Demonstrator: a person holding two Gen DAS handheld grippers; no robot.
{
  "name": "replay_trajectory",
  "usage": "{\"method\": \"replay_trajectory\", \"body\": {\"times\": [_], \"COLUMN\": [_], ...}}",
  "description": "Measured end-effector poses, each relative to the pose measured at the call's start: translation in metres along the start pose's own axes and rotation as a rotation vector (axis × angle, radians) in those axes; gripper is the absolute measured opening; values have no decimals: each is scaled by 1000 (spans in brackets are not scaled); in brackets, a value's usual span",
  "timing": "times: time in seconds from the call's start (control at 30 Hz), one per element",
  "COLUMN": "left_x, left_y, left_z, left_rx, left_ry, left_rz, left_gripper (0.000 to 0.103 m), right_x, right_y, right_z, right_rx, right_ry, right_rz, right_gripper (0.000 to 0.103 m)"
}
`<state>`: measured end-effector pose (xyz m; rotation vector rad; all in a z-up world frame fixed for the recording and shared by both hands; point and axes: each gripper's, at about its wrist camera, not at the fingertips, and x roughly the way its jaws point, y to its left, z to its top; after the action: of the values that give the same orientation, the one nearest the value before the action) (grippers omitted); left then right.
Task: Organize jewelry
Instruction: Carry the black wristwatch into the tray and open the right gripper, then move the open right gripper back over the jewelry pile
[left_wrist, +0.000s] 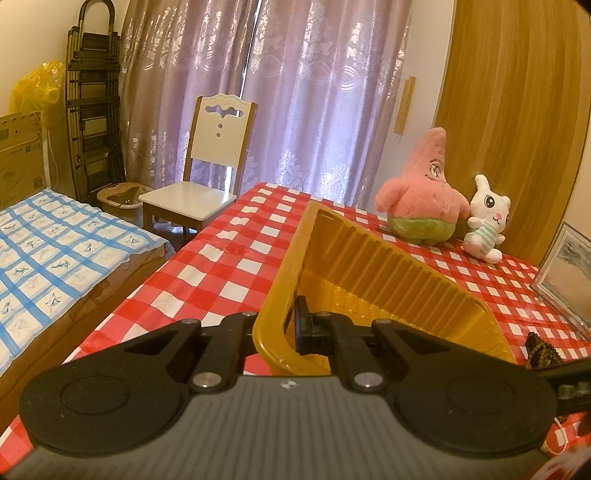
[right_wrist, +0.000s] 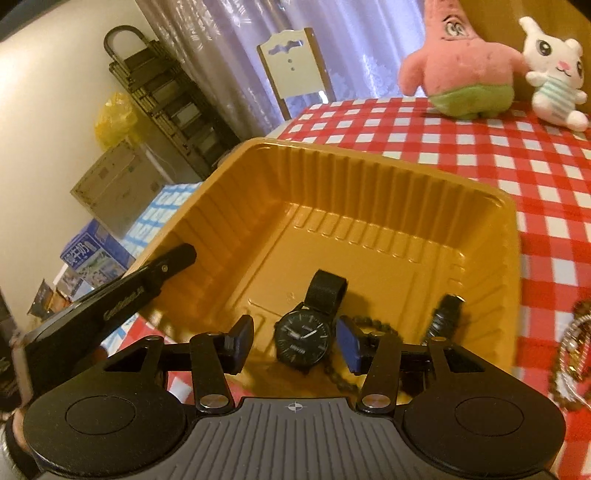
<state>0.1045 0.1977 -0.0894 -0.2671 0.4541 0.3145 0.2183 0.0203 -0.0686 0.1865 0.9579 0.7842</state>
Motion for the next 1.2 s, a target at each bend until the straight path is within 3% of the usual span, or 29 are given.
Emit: {"method": "replay_trajectory", "body": {"times": [0.23, 0.67, 0.97, 1.2], "left_x": [1, 2, 2, 2], "left_y": [0, 1, 1, 3], "left_z": [1, 0, 0, 0], "left_rx": [3, 5, 6, 6], "left_ry": [0, 2, 2, 3], "left_rz": [2, 13, 16, 19], "left_gripper": [7, 7, 7, 8], "right_x": [-55, -136, -150, -145], "right_y": [-28, -139, -167, -178], "right_z": [-25, -75, -72, -64], "right_rx": [38, 342, 316, 278], "right_ry": [-65, -114, -128, -130], "right_rz": [-77, -399, -494, -505], "right_gripper": [50, 50, 48, 44]}}
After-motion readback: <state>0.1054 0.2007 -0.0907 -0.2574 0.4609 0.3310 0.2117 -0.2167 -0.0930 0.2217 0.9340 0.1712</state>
